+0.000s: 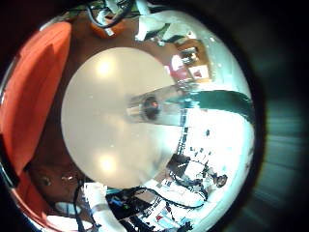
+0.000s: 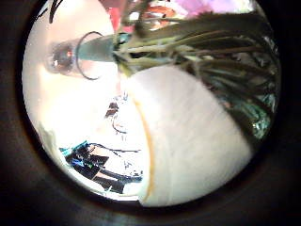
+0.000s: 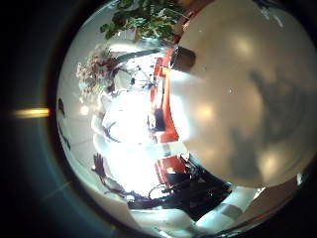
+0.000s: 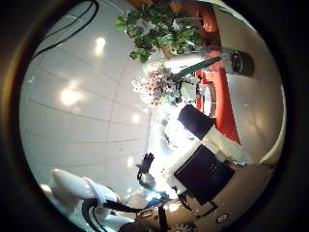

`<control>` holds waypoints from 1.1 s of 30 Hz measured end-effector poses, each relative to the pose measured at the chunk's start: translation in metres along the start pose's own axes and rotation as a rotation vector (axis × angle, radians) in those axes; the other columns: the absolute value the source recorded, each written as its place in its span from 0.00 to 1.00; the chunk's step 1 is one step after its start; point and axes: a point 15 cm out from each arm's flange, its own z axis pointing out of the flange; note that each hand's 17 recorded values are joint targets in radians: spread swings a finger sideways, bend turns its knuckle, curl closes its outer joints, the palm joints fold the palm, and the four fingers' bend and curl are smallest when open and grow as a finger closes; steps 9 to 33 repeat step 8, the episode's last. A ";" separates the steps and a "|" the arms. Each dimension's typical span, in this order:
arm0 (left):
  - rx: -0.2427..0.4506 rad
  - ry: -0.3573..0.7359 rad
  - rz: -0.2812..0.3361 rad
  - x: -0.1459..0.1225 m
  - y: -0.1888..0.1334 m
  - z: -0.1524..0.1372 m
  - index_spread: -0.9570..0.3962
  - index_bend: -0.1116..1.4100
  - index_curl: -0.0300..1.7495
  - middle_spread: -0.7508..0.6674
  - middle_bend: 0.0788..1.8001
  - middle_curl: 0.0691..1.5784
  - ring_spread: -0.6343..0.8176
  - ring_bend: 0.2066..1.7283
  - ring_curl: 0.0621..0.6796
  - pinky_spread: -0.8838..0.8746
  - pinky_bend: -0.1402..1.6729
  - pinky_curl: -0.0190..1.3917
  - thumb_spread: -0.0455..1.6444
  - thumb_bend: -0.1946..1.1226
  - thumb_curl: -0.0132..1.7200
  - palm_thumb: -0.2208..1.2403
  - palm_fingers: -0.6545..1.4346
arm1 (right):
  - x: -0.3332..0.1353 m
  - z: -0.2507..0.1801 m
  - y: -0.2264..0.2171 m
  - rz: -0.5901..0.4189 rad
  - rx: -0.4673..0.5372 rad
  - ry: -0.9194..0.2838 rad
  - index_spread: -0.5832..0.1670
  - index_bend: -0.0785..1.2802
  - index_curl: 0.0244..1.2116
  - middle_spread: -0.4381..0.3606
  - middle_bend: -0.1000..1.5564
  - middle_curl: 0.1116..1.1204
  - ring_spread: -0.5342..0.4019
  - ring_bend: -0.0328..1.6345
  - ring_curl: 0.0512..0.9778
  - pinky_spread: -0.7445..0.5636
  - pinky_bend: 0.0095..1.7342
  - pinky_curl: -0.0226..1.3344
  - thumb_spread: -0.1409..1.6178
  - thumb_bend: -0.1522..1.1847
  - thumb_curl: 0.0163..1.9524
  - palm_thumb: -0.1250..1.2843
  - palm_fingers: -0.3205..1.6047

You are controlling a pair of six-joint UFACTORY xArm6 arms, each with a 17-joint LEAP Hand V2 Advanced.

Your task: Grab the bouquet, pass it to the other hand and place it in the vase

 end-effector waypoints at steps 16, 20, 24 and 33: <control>-0.076 -0.261 -0.039 0.014 0.004 0.025 0.82 0.19 0.21 0.95 0.04 0.08 0.92 0.14 0.14 0.87 0.18 0.22 0.56 0.13 0.20 0.24 0.27 | 0.008 -0.001 0.009 -0.009 -0.024 0.016 0.22 0.20 0.32 0.45 0.18 0.24 0.54 0.31 0.14 0.89 0.19 0.15 0.67 0.10 0.26 0.65 0.42; -0.076 -0.261 -0.039 0.014 0.004 0.025 0.82 0.19 0.21 0.95 0.04 0.08 0.92 0.14 0.14 0.87 0.18 0.22 0.56 0.13 0.20 0.24 0.27 | 0.008 -0.001 0.009 -0.009 -0.024 0.016 0.22 0.20 0.32 0.45 0.18 0.24 0.54 0.31 0.14 0.89 0.19 0.15 0.67 0.10 0.26 0.65 0.42; -0.076 -0.261 -0.039 0.014 0.004 0.025 0.82 0.19 0.21 0.95 0.04 0.08 0.92 0.14 0.14 0.87 0.18 0.22 0.56 0.13 0.20 0.24 0.27 | 0.008 -0.001 0.009 -0.009 -0.024 0.016 0.22 0.20 0.32 0.45 0.18 0.24 0.54 0.31 0.14 0.89 0.19 0.15 0.67 0.10 0.26 0.65 0.42; -0.076 -0.261 -0.039 0.014 0.004 0.025 0.82 0.19 0.21 0.95 0.04 0.08 0.92 0.14 0.14 0.87 0.18 0.22 0.56 0.13 0.20 0.24 0.27 | 0.008 -0.001 0.009 -0.009 -0.024 0.016 0.22 0.20 0.32 0.45 0.18 0.24 0.54 0.31 0.14 0.89 0.19 0.15 0.67 0.10 0.26 0.65 0.42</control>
